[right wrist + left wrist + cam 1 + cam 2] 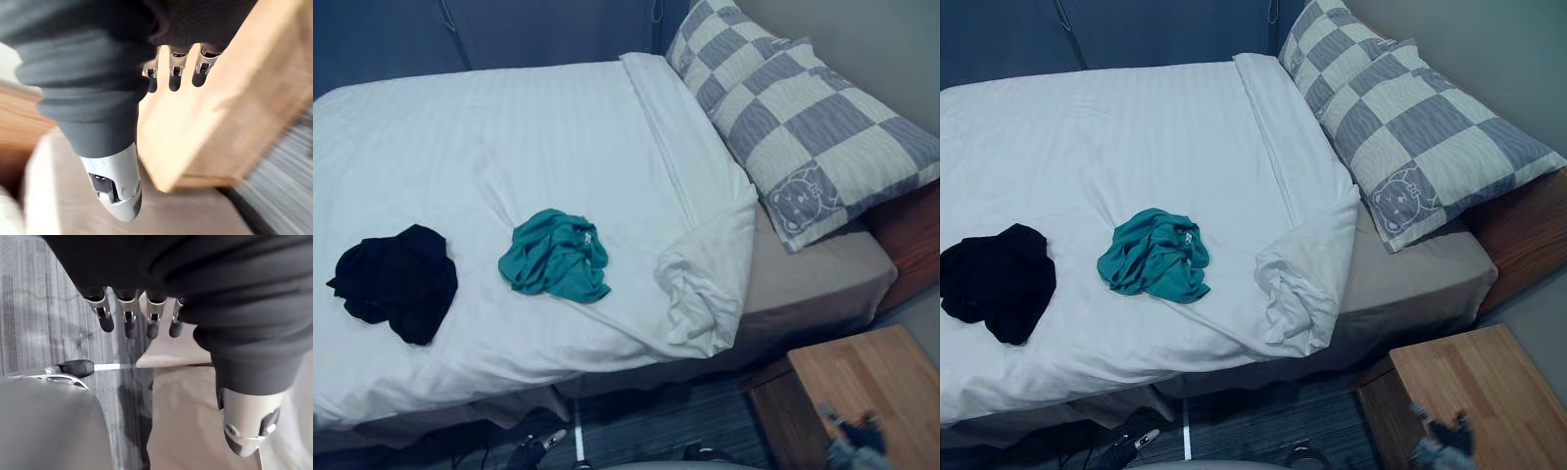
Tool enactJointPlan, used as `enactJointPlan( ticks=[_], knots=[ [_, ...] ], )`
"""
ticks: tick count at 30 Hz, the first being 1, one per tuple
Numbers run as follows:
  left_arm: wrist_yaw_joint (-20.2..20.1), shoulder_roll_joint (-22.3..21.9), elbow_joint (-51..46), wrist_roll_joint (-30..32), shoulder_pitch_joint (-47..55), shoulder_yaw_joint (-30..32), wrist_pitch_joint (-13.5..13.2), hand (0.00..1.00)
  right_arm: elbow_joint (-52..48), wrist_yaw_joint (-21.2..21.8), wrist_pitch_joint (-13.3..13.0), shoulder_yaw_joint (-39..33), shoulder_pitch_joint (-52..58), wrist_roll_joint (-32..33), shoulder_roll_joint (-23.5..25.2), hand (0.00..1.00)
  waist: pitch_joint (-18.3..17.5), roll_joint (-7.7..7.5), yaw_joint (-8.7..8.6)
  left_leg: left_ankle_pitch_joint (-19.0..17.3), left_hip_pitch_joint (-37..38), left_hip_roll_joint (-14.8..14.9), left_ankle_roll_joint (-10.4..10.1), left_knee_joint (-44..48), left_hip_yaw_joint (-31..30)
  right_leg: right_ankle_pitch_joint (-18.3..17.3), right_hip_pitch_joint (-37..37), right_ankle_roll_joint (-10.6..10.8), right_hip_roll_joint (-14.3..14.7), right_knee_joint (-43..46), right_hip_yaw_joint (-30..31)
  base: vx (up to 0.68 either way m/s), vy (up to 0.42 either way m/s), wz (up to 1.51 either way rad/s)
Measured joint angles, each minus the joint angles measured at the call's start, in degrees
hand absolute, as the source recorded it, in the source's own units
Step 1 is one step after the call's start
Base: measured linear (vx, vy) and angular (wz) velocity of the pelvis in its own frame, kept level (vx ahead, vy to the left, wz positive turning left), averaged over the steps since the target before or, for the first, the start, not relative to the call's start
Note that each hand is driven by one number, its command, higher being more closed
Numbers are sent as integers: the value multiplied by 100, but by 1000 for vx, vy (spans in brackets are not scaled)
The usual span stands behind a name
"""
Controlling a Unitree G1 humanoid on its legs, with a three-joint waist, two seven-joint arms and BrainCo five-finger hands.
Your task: Tidy the bed and pick cloth on bed and put in laundry
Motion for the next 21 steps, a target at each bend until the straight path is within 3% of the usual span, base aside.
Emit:
enactJointPlan(
  ticks=[3, 7, 12, 18, 20, 21],
  knots=[
    [-13, 101, -86, -9, 65, -13, 105, 0, -636, 12, -145, 232, -465, -309, -558, 0, -35, -116, -6, 7, -84, 4, -11, -2, -12, -2, -128, -28, 5, 118, 38, 61, -6, 4],
    [-18, 133, -166, -6, 72, -27, 122, 0, -719, 90, -148, 828, -1008, -770, -879, 0, -60, -176, 3, 16, -158, -2, -26, 27, -96, 4, -138, -40, 5, 128, 185, 57, 8, 16],
    [-20, 217, -296, -4, 120, -31, 161, 0, -794, 532, -133, 1949, -2170, -1066, -1219, 0, -51, -208, 85, 71, -277, -4, -66, 40, -147, 8, -200, -43, -5, 125, 198, 10, 3, 11],
    [-89, 218, -567, -7, 99, -88, 157, 0, -799, 914, -47, 2699, -3299, -1064, -1324, 0, 164, -251, 199, 226, -592, -8, -20, 42, -317, 95, -392, -128, -25, 124, 74, -46, -7, 18],
    [-146, 216, -680, -17, 69, -109, 154, 0, -814, 964, 5, 2815, -3487, -1064, -1324, 0, 323, -261, 352, 290, -732, -17, 7, 43, -334, 134, -511, -108, -36, 126, 65, -87, 5, 12],
    [-147, 218, -691, -19, 63, -128, 154, 0, -816, 1004, 34, 2878, -3541, -1064, -1323, 0, 373, -260, 347, 321, -779, -27, 17, 43, -375, 138, -540, -102, -46, 126, 49, -70, 4, 20]
  ],
)
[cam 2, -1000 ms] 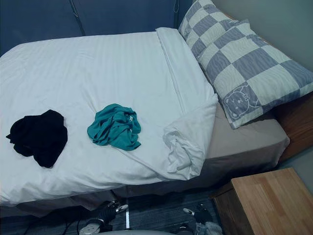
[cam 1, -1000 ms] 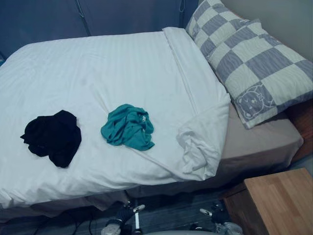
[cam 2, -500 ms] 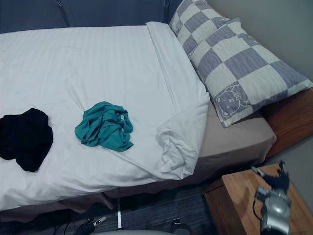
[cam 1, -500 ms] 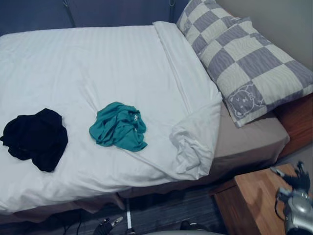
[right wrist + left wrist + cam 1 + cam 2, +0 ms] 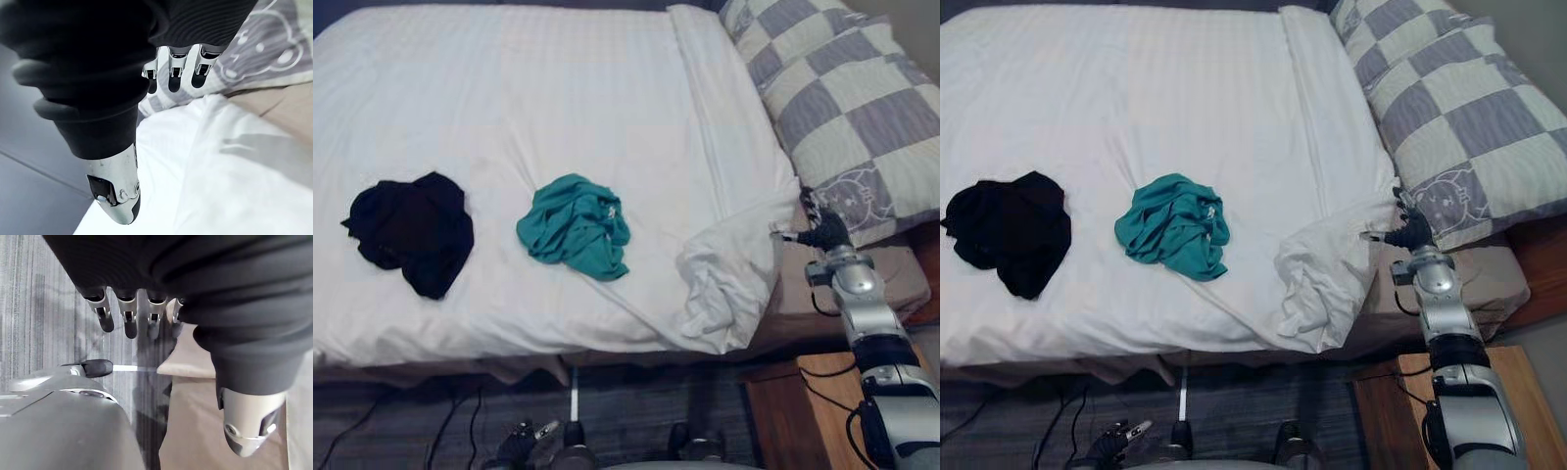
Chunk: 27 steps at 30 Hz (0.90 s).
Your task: Tidy the bed and pick cloth on bed and put in laundry
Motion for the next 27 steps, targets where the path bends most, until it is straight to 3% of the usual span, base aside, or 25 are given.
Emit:
enactJointPlan(
  ticks=[5, 9, 10, 15, 23, 27],
  knots=[
    [-6, -9, -35, -42, -105, -20, 1, 0, -87, 152, 193, 269, -64, -43, 85, 0, 341, 85, 39, 107, -204, -18, 20, 9, -98, 13, -152, 17, -32, 64, -39, -65, 8, 12],
    [-10, -8, -87, -89, -464, -183, -33, 0, -214, 140, 409, 272, -314, -165, 95, 0, 838, 291, 1, 98, -645, -37, 36, 358, -133, 12, -472, 18, -110, 270, -46, -82, 14, 11],
    [-11, -8, -153, -105, -551, -209, -55, 0, -216, 133, 452, 272, -435, -211, 93, 100, 986, 341, -5, 94, -741, -33, 42, 464, -152, 13, -532, 17, -119, 322, -51, -78, 10, 9],
    [-12, -3, -303, -226, -757, -399, -215, 0, -285, 109, 444, 262, -574, -400, -2, 100, 1280, 518, -13, 81, -1020, 3, 66, 680, -180, -6, -829, -2, -121, 526, -22, -38, -3, 5],
    [-226, -2, -293, -334, -862, -523, -327, 0, -209, -530, 479, 175, -512, -437, -81, 100, 1316, 555, -19, 64, -1075, -14, 90, 760, -181, -280, -1022, -30, -209, 956, -29, -2, 1, 2],
    [-266, -4, -314, -336, -862, -526, -363, 0, -216, -727, 557, -278, -264, -371, -65, 100, 1311, 548, -17, 65, -1027, -11, 88, 738, -118, -279, -1001, -30, -208, 943, -9, 36, 7, -3]
  ],
)
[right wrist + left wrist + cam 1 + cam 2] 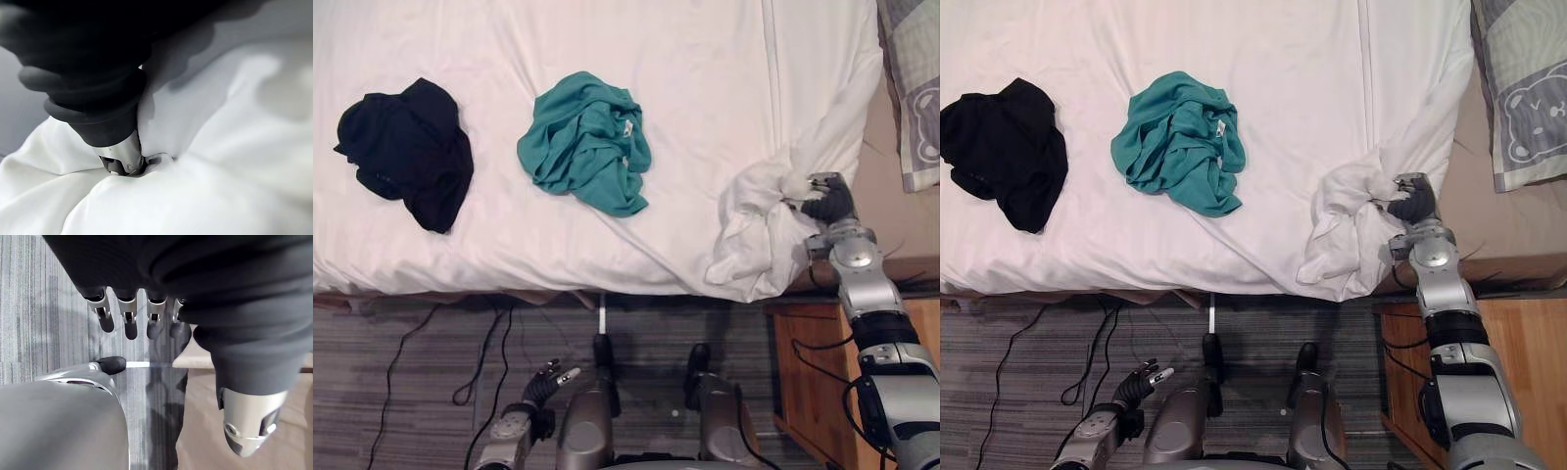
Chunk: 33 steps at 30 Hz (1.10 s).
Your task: Tidy the bed and pick cloth on bed and put in laundry
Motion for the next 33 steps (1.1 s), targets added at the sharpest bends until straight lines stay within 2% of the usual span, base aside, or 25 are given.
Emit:
enactJointPlan(
  ticks=[1, 5, 6, 9, 11, 15, 17, 19, 21, 22, 24, 25, 28, 32, 33],
  knots=[
    [-22, 0, 0, 1, 3, 0, 12, 0, 1, -35, 11, -190, 161, 99, 13, 0, -5, -8, 2, 0, 69, 0, 0, -16, 38, 1, 67, 0, 1, -14, 13, 31, 10, -2],
    [-107, -2, -106, 4, 105, 6, 88, 0, 14, -127, 132, -819, 868, 580, 97, 0, -164, -52, -15, 12, 419, 3, -19, -223, 129, 3, 366, 3, 45, -176, 43, 50, 12, -10],
    [-113, -2, -115, 6, 216, 15, 141, 0, 162, -194, 155, -1216, 1252, 914, 224, 0, -436, -90, -28, 13, 512, 3, -20, -344, 224, 7, 375, 9, 67, -237, 111, 76, 18, -19],
    [-116, -5, -106, 16, 340, 56, 155, 0, 312, -235, 160, -1594, 1509, 1245, 354, 0, -641, -135, -44, 12, 667, 3, -20, -435, 350, 33, 492, 45, 97, -362, 186, 59, 14, -18],
    [-135, -15, -105, 19, 418, 136, 157, 0, 655, -243, 260, -1983, 1685, 1504, 435, 0, -781, -169, -91, 12, 850, 3, -21, -543, 369, 43, 681, 59, 120, -488, 167, 69, 13, -4],
    [-242, -29, -92, 20, 615, 209, 172, 0, 1326, -330, 793, -2916, 2324, 1659, 597, 0, -988, -270, -195, 9, 1014, -10, -25, -684, 443, 62, 814, 87, 136, -613, 185, 49, 19, -5],
    [-246, -61, -87, 17, 745, 387, 208, 0, 1411, -539, 1038, -3569, 2723, 1807, 592, 0, -1072, -315, -324, 9, 1083, -29, -25, -727, 505, 86, 859, 112, 133, -667, 240, 46, 28, -15],
    [-241, -57, -83, 14, 893, 552, 283, 0, 1411, -904, 1063, -4216, 3064, 1933, 479, 0, -1203, -388, -463, 8, 1166, -44, -26, -731, 578, 147, 951, 129, 137, -775, 307, 11, 23, -19],
    [-239, -44, -23, 14, 972, 607, 332, 0, 1402, -1138, 1023, -4504, 3252, 1938, 287, 0, -1311, -438, -551, 2, 1220, -51, -27, -746, 606, 157, 1031, 138, 136, -815, 326, -33, 14, -15],
    [-239, -45, 59, 14, 976, 630, 360, 0, 1193, -1330, 845, -4592, 3396, 1935, 160, 100, -1397, -468, -577, -4, 1236, -50, -32, -771, 625, 160, 1024, 144, 143, -814, 328, -56, 10, -10],
    [-243, -48, 101, 14, 992, 628, 384, 0, 534, -1432, 625, -4537, 3417, 1921, 82, 100, -1398, -485, -653, -5, 1234, -47, -31, -783, 629, 173, 1006, 165, 147, -813, 339, -85, 13, -8],
    [-258, -48, 133, 14, 1022, 626, 398, 0, -82, -1435, 485, -4237, 3388, 1840, -39, 100, -1399, -484, -655, -4, 1230, -48, -29, -782, 648, 205, 983, 183, 148, -815, 361, -112, 21, -8],
    [-353, -19, 131, 18, 1121, 574, 413, 0, -1035, -1258, 333, -3151, 2899, 1586, -328, 100, -1405, -477, -646, -2, 1100, -52, -25, -780, 647, 209, 859, 187, 145, -813, 376, -120, 21, 0],
    [-357, 3, 130, 21, 1049, 362, 410, 0, -1165, -851, 255, -1995, 1598, 1564, -342, 100, -1272, -375, -567, 57, 670, -67, 49, -614, 515, 220, 561, 171, 132, -724, 428, -99, 21, 27],
    [-345, 12, 129, 12, 890, 298, 398, 0, -1116, -798, 254, -1682, 1055, 1572, -381, 100, -1044, -329, -496, 57, 458, -73, 81, -368, 456, 299, 447, 99, 114, -637, 462, -88, 10, 28]
  ],
)
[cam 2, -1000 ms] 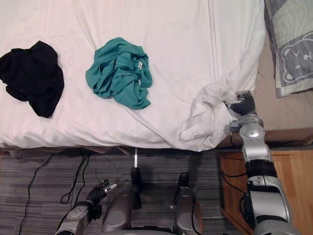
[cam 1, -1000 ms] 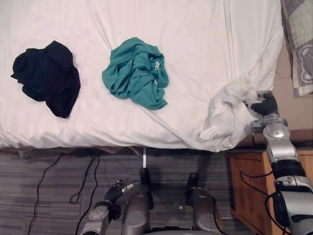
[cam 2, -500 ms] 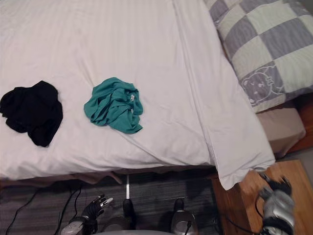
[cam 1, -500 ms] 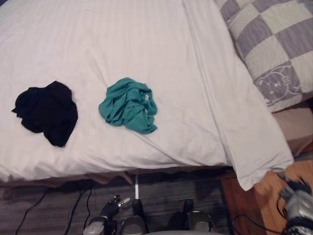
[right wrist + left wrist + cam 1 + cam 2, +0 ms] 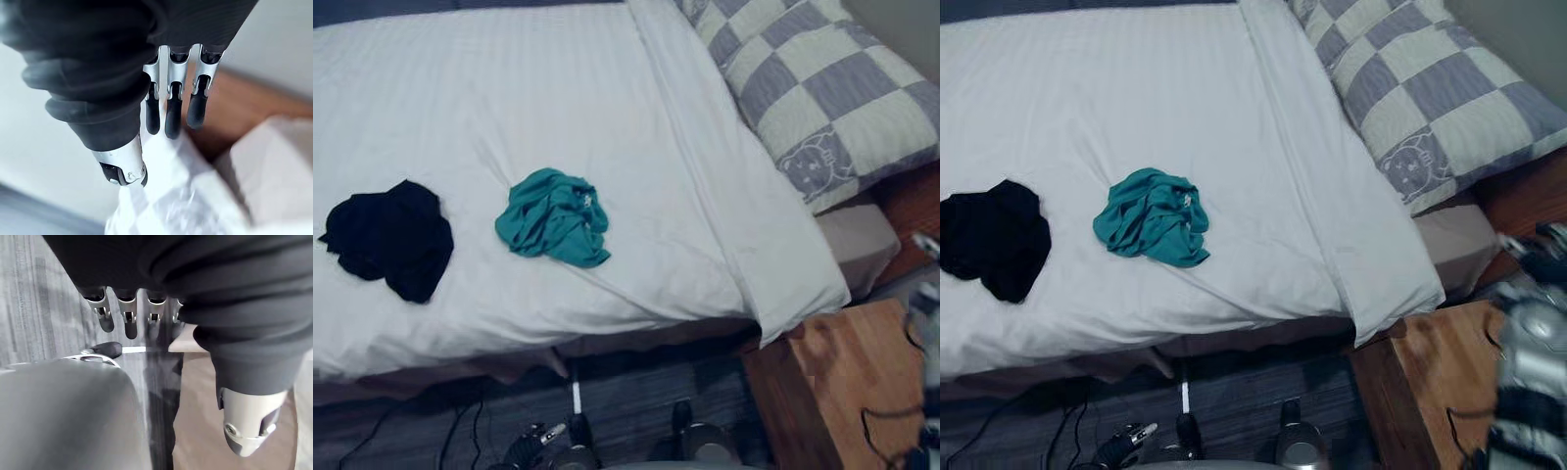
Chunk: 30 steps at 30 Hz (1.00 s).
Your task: Tidy the bed and pick cloth on bed and put in laundry
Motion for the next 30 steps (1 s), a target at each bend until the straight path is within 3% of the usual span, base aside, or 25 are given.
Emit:
enactJointPlan(
  ticks=[2, 3, 5, 6, 13, 14, 17, 20, 21, 24, 26, 28, 30],
  knots=[
    [28, 0, -17, -14, -351, -120, -46, 0, 220, 61, 5, 462, -1014, 62, -161, 100, 449, 179, 113, -65, -428, 18, 84, 514, -107, 84, -266, 1, -50, 176, -4, -123, 9, 26],
    [86, -10, -49, -78, -576, -231, -119, 0, 357, 48, 5, 689, -1674, 137, -280, 100, 717, 358, 217, -98, -760, 37, 124, 798, -152, 118, -509, -6, -73, 311, -16, -153, 25, 23],
    [170, -36, -130, -312, -794, -440, -279, 0, 554, -23, 5, 938, -2408, 183, -303, 100, 951, 621, 318, -137, -1240, 38, 173, 1119, -222, 77, -962, -8, -142, 655, -17, -133, 29, 22],
    [199, -72, -134, -415, -862, -481, -324, 0, 576, -100, 7, 957, -2465, 200, -302, 100, 996, 673, 368, -189, -1385, 24, 201, 1252, -220, -14, -1136, 4, -196, 865, -5, -57, 13, 17],
    [381, -416, -557, -855, -1179, -597, -550, 0, 101, -592, 180, 887, -1917, 281, 54, 100, 1416, 706, 255, -1051, -2530, 32, 304, 2932, -69, -913, -2499, 107, -639, 2800, 347, -40, -25, 2],
    [425, -453, -575, -858, -1269, -601, -577, 0, 58, -594, 126, 808, -1707, 284, 154, 100, 1502, 707, 185, -1215, -2652, 68, 309, 3267, -73, -1068, -2610, 109, -690, 3096, 373, -11, -35, 3],
    [528, -441, -563, -881, -1269, -572, -636, 0, -212, -572, -138, 536, -1158, 408, 413, 100, 1511, 684, 192, -1546, -2668, 238, 320, 3868, 66, -1377, -2630, 111, -707, 3571, 467, 39, -45, -6],
    [597, -388, -541, -890, -1267, -496, -638, 0, -218, -487, -459, 333, -827, 640, 841, 100, 1530, 585, 189, -1583, -2553, 347, 328, 3961, 194, -1430, -2523, 79, -703, 3641, 468, 40, -56, -6],
    [633, -390, -509, -889, -1260, -453, -638, 0, -211, -405, -592, 242, -635, 794, 1038, 0, 1521, 522, 196, -1583, -2430, 378, 327, 3888, 228, -1430, -2415, 78, -696, 3588, 458, 41, -87, -6],
    [662, -358, -442, -890, -1070, -345, -642, 0, 161, -137, -662, 133, 136, 1305, 1790, 0, 1397, 275, 201, -1551, -1864, 422, 273, 3515, 352, -1402, -1854, 50, -615, 3195, 339, 44, -60, -12],
    [675, -296, -449, -889, -861, -338, -641, 0, 621, 162, -468, 134, 945, 1416, 2364, 0, 1172, 96, 216, -1502, -1470, 436, 195, 3109, 511, -1317, -1480, 48, -577, 2811, 265, 97, -56, -5],
    [590, -345, -523, -889, -697, -343, -640, 0, 1382, 493, -59, 122, 2093, 1390, 3000, 0, 825, 84, 182, -1412, -1152, 568, 74, 2699, 868, -1206, -1059, 110, -581, 2295, 16, 218, -72, 29],
    [537, -480, -564, -884, -718, -320, -626, 0, 1930, 752, 188, 108, 2698, 1276, 3375, 0, 732, 88, 179, -1356, -1021, 636, 66, 2699, 984, -1183, -808, 146, -601, 2129, -84, 176, -30, 28]
  ],
)
